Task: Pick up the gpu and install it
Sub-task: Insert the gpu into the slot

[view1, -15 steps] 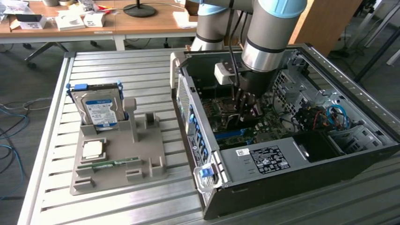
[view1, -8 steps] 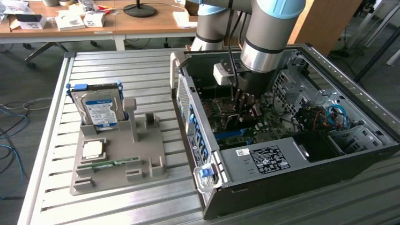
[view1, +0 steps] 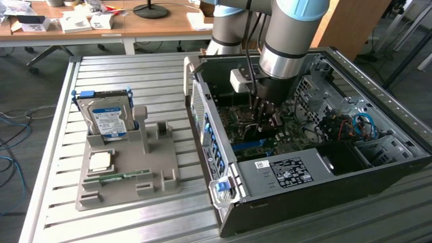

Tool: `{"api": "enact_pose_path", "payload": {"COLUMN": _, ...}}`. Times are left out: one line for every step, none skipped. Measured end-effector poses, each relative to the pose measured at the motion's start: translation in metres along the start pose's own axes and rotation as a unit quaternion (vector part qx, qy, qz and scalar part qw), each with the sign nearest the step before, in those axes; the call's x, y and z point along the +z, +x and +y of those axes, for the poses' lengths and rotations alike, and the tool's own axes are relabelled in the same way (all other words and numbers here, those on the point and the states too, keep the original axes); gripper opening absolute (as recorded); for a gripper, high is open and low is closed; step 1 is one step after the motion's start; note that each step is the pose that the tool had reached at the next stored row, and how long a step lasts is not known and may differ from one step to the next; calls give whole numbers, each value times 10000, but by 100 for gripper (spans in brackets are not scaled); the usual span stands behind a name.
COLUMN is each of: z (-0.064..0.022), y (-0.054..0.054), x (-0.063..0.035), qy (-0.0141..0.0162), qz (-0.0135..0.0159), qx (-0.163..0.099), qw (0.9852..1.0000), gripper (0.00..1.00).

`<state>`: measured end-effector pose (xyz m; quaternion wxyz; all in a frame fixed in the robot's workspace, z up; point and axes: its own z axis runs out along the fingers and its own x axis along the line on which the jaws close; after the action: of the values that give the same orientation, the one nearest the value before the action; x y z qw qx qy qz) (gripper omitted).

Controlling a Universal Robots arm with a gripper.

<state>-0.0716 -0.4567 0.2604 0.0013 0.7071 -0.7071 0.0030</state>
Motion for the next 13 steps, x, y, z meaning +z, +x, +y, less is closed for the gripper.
{"api": "enact_pose_path", "payload": {"z": 0, "y": 0, "x": 0, "qy": 0, "qz": 0, "qx": 0, "qw": 10000, "gripper": 26}}
{"api": "enact_pose_path", "payload": {"z": 3, "y": 0, "x": 1, "qy": 0, "qz": 1, "qx": 0, "qw": 10000, "gripper": 26}}
{"api": "enact_pose_path", "payload": {"z": 5, "y": 0, "x": 3, "qy": 0, "qz": 0, "qx": 1, "qw": 10000, "gripper": 26}}
{"api": "enact_pose_path", "payload": {"z": 5, "y": 1, "x": 3, "qy": 0, "qz": 1, "qx": 0, "qw": 10000, "gripper": 26}}
{"api": "enact_pose_path", "payload": {"z": 5, "y": 1, "x": 3, "qy": 0, "qz": 1, "qx": 0, "qw": 10000, "gripper": 26}}
{"api": "enact_pose_path", "payload": {"z": 5, "y": 0, "x": 3, "qy": 0, "qz": 1, "qx": 0, "qw": 10000, "gripper": 26}}
{"api": "enact_pose_path", "payload": {"z": 5, "y": 0, "x": 3, "qy": 0, "qz": 0, "qx": 0, "qw": 10000, "gripper": 26}}
{"api": "enact_pose_path", "payload": {"z": 7, "y": 0, "x": 4, "qy": 0, "qz": 0, "qx": 0, "qw": 10000, "gripper": 26}}
{"api": "enact_pose_path", "payload": {"z": 9, "y": 0, "x": 4, "qy": 0, "qz": 0, "qx": 0, "qw": 10000, "gripper": 26}}
{"api": "enact_pose_path", "payload": {"z": 9, "y": 0, "x": 4, "qy": 0, "qz": 0, "qx": 0, "qw": 10000, "gripper": 26}}
{"api": "enact_pose_path", "payload": {"z": 9, "y": 0, "x": 4, "qy": 0, "qz": 0, "qx": 0, "qw": 10000, "gripper": 26}}
{"api": "enact_pose_path", "payload": {"z": 9, "y": 0, "x": 4, "qy": 0, "qz": 0, "qx": 0, "qw": 10000, "gripper": 26}}
{"api": "enact_pose_path", "payload": {"z": 9, "y": 0, "x": 4, "qy": 0, "qz": 0, "qx": 0, "qw": 10000, "gripper": 26}}
